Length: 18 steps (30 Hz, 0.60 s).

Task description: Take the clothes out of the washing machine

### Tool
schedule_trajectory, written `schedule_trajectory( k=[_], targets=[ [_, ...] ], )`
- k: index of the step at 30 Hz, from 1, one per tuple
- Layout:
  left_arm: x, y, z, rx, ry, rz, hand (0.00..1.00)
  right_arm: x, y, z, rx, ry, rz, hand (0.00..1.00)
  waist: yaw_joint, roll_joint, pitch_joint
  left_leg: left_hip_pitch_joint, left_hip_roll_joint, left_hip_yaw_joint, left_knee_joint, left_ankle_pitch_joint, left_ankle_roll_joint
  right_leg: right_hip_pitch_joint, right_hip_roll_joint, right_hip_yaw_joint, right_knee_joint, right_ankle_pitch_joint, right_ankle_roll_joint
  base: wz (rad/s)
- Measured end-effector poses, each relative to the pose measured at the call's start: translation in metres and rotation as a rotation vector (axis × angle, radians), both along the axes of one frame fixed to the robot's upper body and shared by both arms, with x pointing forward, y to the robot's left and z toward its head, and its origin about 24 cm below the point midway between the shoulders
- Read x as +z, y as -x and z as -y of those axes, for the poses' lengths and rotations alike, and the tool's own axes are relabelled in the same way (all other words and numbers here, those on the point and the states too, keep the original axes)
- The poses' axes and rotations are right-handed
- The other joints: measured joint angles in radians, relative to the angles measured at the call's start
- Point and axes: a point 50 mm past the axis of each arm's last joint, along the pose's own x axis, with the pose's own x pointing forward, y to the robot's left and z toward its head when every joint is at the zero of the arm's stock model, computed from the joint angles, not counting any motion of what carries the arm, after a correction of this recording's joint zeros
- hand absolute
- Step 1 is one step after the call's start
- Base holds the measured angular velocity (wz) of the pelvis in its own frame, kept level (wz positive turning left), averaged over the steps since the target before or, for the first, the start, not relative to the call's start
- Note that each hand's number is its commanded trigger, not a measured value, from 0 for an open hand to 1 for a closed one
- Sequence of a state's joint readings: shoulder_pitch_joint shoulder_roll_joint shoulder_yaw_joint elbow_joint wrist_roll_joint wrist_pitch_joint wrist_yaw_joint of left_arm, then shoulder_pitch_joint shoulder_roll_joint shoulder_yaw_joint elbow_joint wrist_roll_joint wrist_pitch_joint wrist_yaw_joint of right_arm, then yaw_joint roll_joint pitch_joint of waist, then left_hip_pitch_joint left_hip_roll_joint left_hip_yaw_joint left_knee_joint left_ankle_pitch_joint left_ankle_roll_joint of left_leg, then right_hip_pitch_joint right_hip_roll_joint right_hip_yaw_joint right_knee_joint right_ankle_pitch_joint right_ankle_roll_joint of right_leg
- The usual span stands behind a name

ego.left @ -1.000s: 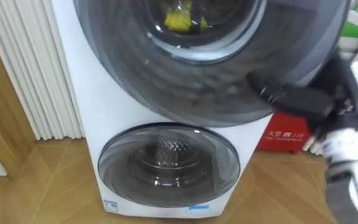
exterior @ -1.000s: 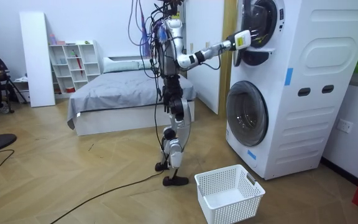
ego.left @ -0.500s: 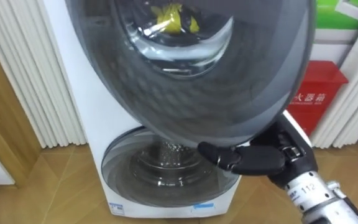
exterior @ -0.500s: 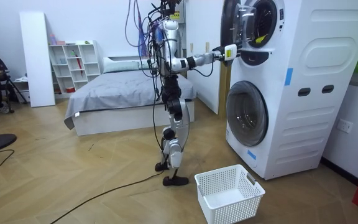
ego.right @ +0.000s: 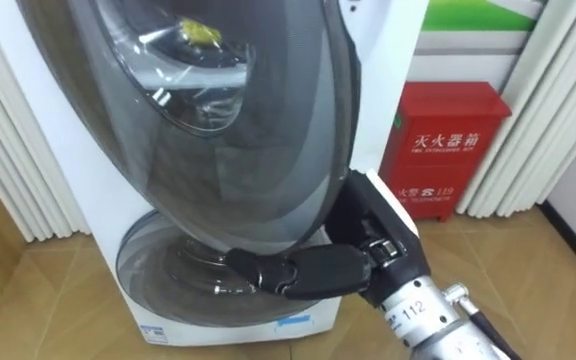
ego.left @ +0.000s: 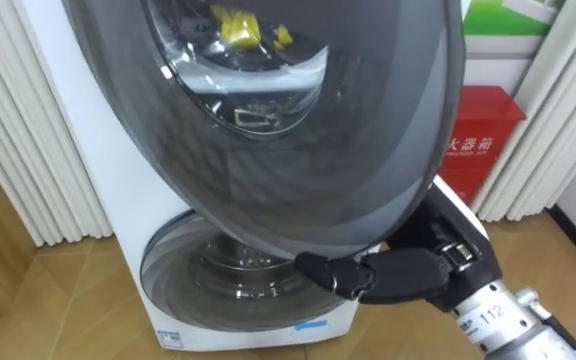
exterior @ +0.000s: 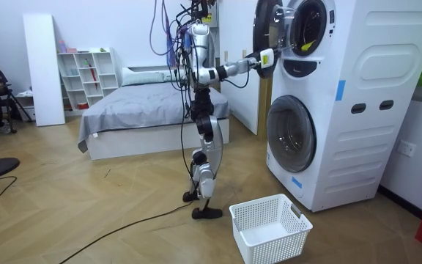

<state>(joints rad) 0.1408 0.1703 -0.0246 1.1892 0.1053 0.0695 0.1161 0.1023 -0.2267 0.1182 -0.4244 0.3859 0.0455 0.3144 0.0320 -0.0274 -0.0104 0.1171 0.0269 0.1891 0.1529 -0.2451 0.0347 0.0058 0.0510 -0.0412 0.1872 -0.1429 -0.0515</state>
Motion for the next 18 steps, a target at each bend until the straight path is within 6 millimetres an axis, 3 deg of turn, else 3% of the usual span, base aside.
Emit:
schedule_trajectory(
  k=[8,15,18],
  targets=[
    [0.0,-0.008,0.001,-0.028,0.005,0.02,0.0,0.011,0.006,-0.014,0.076,0.011,0.051,0.0,0.007,-0.008,0.0017,-0.008,0.0,-0.001,0.0,0.0,0.0,-0.01,0.0,-0.002,0.002,0.0,0.0,-0.01],
    [0.001,-0.004,-0.005,-0.064,-0.002,-0.002,0.0,0.012,0.008,-0.017,0.095,0.022,0.054,0.0,0.024,-0.014,0.0019,-0.016,0.002,-0.004,0.007,0.001,-0.001,-0.015,0.001,-0.01,0.002,0.004,-0.005,-0.02],
    [0.002,0.002,-0.009,-0.071,-0.017,-0.021,0.0,0.012,0.007,-0.018,0.095,0.017,0.051,0.0,0.034,-0.02,0.0056,-0.017,0.003,-0.019,0.01,0.005,-0.006,-0.013,0.001,-0.019,0.001,0.005,-0.008,0.05]
  ],
)
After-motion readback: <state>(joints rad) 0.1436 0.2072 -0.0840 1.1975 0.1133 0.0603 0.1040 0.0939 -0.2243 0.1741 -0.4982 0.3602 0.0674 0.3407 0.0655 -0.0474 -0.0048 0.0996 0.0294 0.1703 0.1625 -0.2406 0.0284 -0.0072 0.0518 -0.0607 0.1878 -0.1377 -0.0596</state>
